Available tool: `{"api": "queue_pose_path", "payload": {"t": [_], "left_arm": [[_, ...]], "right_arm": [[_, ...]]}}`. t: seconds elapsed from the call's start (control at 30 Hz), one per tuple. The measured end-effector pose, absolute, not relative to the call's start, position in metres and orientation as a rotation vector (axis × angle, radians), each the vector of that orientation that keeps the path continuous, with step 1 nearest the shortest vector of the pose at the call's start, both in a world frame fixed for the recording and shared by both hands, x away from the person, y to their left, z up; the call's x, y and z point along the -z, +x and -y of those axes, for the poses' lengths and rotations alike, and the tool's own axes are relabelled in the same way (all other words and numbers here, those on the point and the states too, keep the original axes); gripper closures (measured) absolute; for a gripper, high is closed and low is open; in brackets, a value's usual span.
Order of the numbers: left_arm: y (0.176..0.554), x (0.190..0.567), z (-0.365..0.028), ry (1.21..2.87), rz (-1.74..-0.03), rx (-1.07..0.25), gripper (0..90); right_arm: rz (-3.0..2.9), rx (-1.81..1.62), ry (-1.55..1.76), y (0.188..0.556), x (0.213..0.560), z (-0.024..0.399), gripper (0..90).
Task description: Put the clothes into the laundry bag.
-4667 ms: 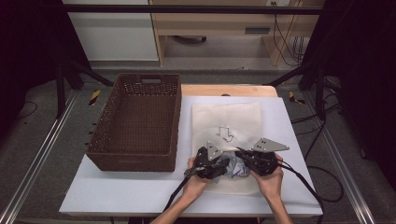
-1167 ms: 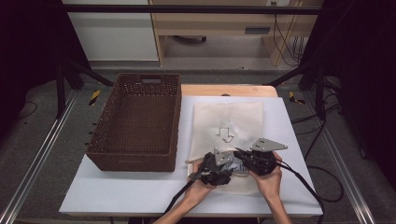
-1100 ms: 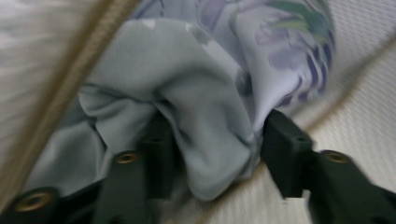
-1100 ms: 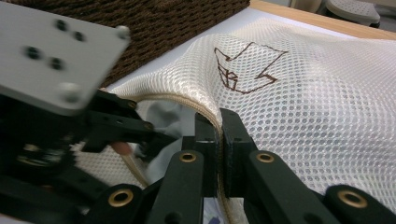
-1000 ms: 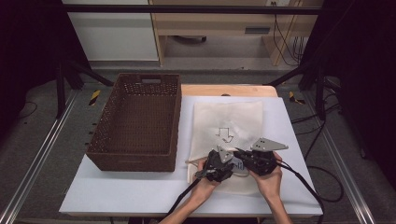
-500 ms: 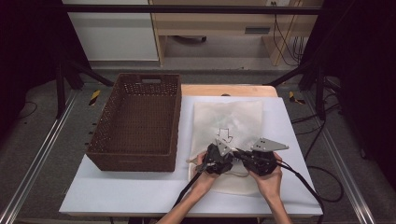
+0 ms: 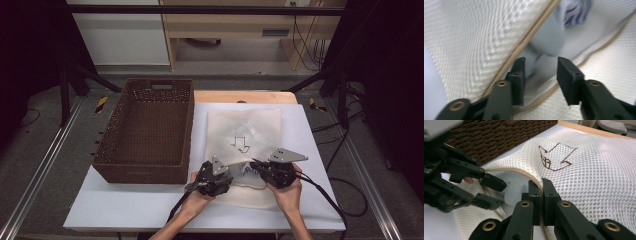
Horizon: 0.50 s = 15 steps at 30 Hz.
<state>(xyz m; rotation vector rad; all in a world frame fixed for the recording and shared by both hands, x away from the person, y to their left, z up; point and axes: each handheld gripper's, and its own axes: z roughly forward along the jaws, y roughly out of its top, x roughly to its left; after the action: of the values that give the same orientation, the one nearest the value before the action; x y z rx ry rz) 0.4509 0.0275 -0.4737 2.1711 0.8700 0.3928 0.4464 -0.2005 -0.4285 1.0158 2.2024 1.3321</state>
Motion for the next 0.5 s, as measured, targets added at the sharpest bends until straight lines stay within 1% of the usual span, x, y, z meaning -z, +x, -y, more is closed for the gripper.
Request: {"api": "queue_pose_path", "payload": {"t": [0.03,0.1,0.2,0.3,0.43,0.5], "left_arm": [[0.452,0.477,-0.025,2.18,-0.879,-0.411,63.4],[0.453,0.48,-0.02,2.184,-0.896,-0.441,69.8],[0.454,0.474,-0.012,2.177,-0.91,-0.44,79.1],[0.453,0.468,0.0,2.176,-0.89,-0.451,83.9],[0.457,0.466,0.015,2.167,-0.898,-0.51,84.9],[0.464,0.468,0.019,2.16,-0.92,-0.518,85.1]], "right_arm": [[-2.201,-1.333,1.016,0.447,0.428,0.201,87.6],[-2.202,-1.333,1.017,0.446,0.428,0.2,87.6],[-2.204,-1.333,1.017,0.446,0.428,0.2,87.6],[-2.203,-1.332,1.017,0.446,0.428,0.201,87.7],[-2.202,-1.337,1.019,0.446,0.428,0.201,87.6],[-2.2,-1.337,1.019,0.446,0.428,0.201,87.6]]}}
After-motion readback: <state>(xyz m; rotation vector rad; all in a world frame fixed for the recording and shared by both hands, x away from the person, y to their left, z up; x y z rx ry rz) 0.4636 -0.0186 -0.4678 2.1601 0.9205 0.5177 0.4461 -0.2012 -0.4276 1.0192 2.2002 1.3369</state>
